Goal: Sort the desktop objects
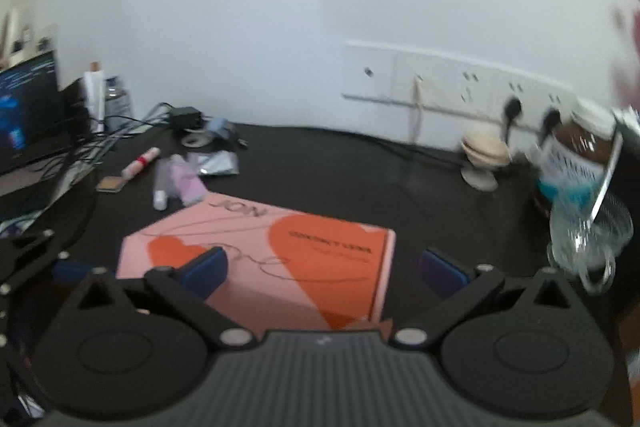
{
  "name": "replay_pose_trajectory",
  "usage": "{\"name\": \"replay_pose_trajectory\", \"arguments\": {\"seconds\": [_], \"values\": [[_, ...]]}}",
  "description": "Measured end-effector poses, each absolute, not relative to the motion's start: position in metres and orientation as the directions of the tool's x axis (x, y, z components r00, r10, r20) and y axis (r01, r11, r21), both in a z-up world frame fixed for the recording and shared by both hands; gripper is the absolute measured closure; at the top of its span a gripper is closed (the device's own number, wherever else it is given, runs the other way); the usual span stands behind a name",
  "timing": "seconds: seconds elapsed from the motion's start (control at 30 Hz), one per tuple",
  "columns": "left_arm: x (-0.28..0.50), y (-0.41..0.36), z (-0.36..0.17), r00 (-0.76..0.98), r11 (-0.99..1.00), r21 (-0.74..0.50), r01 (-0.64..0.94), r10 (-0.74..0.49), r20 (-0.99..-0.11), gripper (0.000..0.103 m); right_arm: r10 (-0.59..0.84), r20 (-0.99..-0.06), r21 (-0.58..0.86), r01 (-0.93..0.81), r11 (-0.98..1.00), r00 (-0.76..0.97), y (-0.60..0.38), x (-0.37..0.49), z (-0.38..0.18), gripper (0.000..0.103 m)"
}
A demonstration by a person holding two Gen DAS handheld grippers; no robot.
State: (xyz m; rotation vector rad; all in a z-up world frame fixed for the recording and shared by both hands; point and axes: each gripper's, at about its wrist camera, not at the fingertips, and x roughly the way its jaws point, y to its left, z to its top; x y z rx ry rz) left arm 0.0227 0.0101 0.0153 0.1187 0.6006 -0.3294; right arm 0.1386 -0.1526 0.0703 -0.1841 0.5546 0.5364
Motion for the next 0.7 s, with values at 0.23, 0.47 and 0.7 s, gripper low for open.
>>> {"name": "replay_pose_trajectory", "arguments": {"seconds": [0.23, 0.47, 0.7], "values": [[0.024, 0.019, 0.016, 0.785, 0.955, -0.002, 0.296, -0.245, -0.569, 0.000, 0.410, -0.585, -0.025, -0.521, 0.853, 0.699, -0.150, 0.137, 0.054, 0.001], [0.031, 0.036, 0.019, 0.805, 0.978, -0.013, 0.207, -0.178, -0.566, 0.000, 0.414, -0.616, 0.052, -0.490, 0.870, 0.670, -0.154, 0.147, 0.043, 0.001], [0.037, 0.047, 0.022, 0.826, 0.993, 0.011, 0.118, -0.092, -0.556, 0.000, 0.421, -0.619, 0.096, -0.468, 0.879, 0.664, -0.157, 0.150, 0.034, 0.001]]}}
